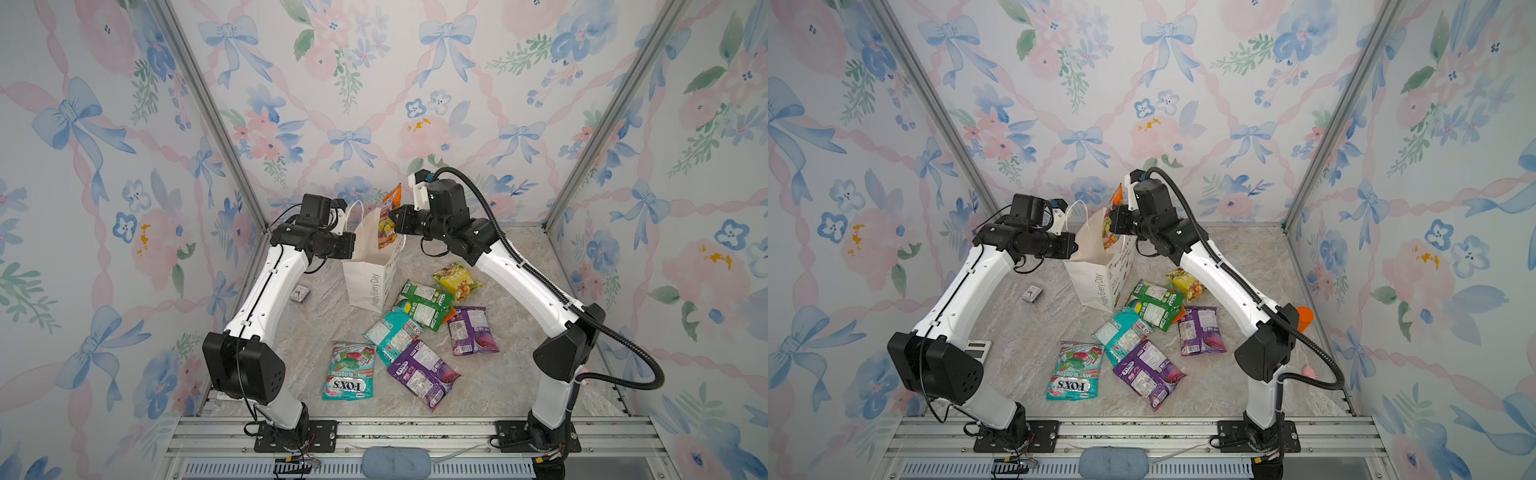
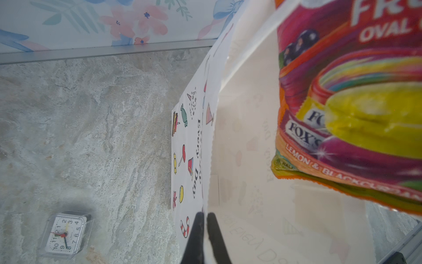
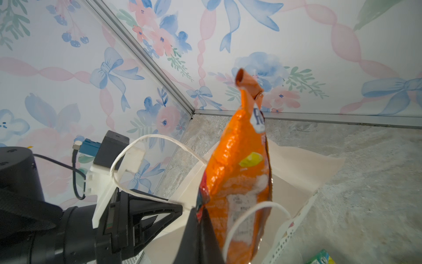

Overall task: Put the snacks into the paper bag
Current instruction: 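Move the held candy bag over the paper bag opening beside the left gripper, then lower the orange candy bag into the paper bag with the right gripper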

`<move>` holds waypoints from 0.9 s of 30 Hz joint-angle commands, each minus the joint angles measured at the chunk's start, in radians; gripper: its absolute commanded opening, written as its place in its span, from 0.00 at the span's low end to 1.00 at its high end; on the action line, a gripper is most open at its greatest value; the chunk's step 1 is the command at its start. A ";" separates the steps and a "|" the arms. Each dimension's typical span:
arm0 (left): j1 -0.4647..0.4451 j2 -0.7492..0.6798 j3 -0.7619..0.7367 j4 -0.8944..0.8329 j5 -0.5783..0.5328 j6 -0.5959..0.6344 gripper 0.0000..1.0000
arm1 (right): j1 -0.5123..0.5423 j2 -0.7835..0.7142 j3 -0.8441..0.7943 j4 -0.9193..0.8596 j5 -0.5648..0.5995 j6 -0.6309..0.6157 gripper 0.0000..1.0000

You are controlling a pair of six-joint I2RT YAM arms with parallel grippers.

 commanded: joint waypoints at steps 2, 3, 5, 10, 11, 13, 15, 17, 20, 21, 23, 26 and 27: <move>0.005 -0.023 -0.012 0.007 0.023 -0.016 0.00 | 0.010 0.010 0.042 0.053 -0.012 0.020 0.00; 0.005 -0.023 -0.012 0.007 0.023 -0.016 0.00 | 0.011 0.021 0.055 0.053 -0.019 0.022 0.00; 0.005 -0.024 -0.011 0.007 0.024 -0.015 0.00 | 0.011 0.043 0.082 0.050 -0.032 0.031 0.00; 0.006 -0.024 -0.011 0.006 0.023 -0.014 0.00 | 0.038 0.091 0.164 0.008 -0.030 0.011 0.00; 0.005 -0.025 -0.012 0.006 0.023 -0.015 0.00 | 0.044 0.094 0.169 0.004 -0.027 0.005 0.00; 0.004 -0.024 -0.011 0.007 0.021 -0.014 0.00 | 0.059 0.090 0.173 -0.002 -0.015 -0.010 0.00; 0.005 -0.024 -0.012 0.006 0.023 -0.014 0.00 | 0.065 0.083 0.168 -0.002 -0.005 -0.018 0.00; 0.005 -0.023 -0.011 0.007 0.023 -0.014 0.00 | 0.069 0.074 0.158 0.001 -0.005 -0.017 0.00; 0.007 -0.020 -0.012 0.006 0.020 -0.014 0.00 | 0.073 0.056 0.129 0.010 0.004 -0.014 0.00; 0.006 -0.019 -0.010 0.007 0.021 -0.014 0.00 | 0.076 0.047 0.111 0.015 0.016 -0.018 0.00; 0.007 -0.017 -0.010 0.007 0.021 -0.014 0.00 | 0.079 0.028 0.075 0.030 0.033 -0.018 0.00; 0.008 -0.014 -0.010 0.007 0.020 -0.015 0.00 | 0.079 0.000 0.026 0.054 0.044 -0.013 0.00; 0.007 -0.014 -0.010 0.007 0.022 -0.015 0.00 | 0.079 -0.007 0.015 0.056 0.046 -0.013 0.00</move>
